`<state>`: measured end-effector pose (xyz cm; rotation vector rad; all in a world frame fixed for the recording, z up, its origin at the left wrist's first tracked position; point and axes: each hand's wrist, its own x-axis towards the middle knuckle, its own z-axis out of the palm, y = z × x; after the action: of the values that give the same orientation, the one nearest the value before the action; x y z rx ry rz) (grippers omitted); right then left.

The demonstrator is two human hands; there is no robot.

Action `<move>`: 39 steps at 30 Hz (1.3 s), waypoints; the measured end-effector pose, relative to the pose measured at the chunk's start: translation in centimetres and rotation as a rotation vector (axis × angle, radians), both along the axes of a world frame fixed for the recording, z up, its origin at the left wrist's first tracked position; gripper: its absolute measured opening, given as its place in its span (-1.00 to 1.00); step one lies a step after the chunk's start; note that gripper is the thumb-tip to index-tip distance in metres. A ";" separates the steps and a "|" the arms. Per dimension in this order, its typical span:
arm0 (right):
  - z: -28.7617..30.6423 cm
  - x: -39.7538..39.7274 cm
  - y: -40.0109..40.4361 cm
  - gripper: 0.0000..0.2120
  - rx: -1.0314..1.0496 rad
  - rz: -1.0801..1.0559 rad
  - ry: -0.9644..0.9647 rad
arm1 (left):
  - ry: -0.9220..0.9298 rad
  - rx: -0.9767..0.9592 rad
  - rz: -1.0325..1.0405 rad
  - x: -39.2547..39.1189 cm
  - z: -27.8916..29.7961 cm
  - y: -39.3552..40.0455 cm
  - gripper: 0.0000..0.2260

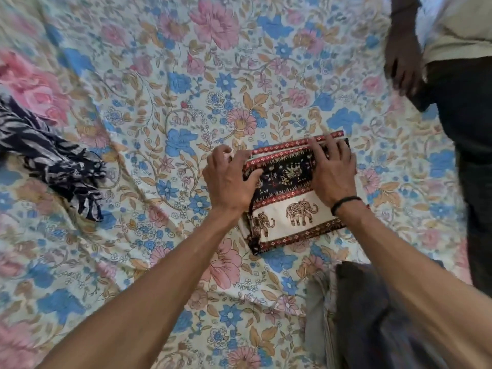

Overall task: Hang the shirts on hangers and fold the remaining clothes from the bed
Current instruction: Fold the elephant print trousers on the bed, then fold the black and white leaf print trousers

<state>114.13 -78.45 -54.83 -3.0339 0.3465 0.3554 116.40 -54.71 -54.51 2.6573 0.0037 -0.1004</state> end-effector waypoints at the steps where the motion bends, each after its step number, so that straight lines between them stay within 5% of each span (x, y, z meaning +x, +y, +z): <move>1: 0.2 1.0 -0.5 -0.27 -0.021 0.033 0.020 | 0.007 0.016 -0.066 0.2 -0.1 0.2 -0.56; 5: 1.3 3.9 -1.7 -0.79 -0.105 0.086 0.026 | -0.044 -0.029 -0.133 1.3 0.9 0.2 -0.79; 8: 2.4 5.0 -2.2 -0.91 -0.154 -0.029 -0.057 | -0.067 -0.107 -0.074 3.0 1.8 -0.2 -0.87; 11: 2.4 4.6 -1.6 -0.86 -0.041 -0.101 -0.135 | 0.050 -0.233 -0.051 3.7 2.2 -0.1 -0.90; 17: 1.0 1.9 9.7 -0.81 0.222 0.196 -0.203 | 0.162 -0.173 0.069 0.7 1.8 9.2 -0.88; 22: 3.1 3.5 25.8 -0.81 0.492 0.229 -0.156 | 0.112 0.070 0.524 -0.7 2.0 23.1 -0.62; 24: 4.3 4.1 31.9 -0.77 0.684 0.175 -0.060 | 0.210 0.082 0.547 -1.1 1.9 27.8 -0.55; 27: 5.3 5.4 41.0 -0.46 0.925 0.071 0.144 | 0.310 -0.105 0.379 -1.3 1.9 32.6 -0.77; 30: 5.2 6.6 47.0 -0.29 0.960 0.049 0.242 | 0.440 -0.488 0.452 -1.7 2.7 34.4 -0.89; 33: 4.4 4.5 49.4 -0.55 0.730 0.171 0.280 | 0.674 -0.424 0.232 -5.0 3.4 35.9 -0.71; 36: 4.3 -2.0 47.9 -0.64 0.752 -0.034 0.401 | 1.038 -0.381 0.060 -10.1 4.2 37.7 -0.60; 39: 6.1 -8.7 45.0 -0.84 0.925 -0.254 0.497 | 0.926 -0.482 0.199 -15.0 5.1 38.6 -0.06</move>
<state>105.44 -33.47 -48.72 -1.9533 0.4282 0.9347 101.44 -16.10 -49.44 1.9079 0.4744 -1.0908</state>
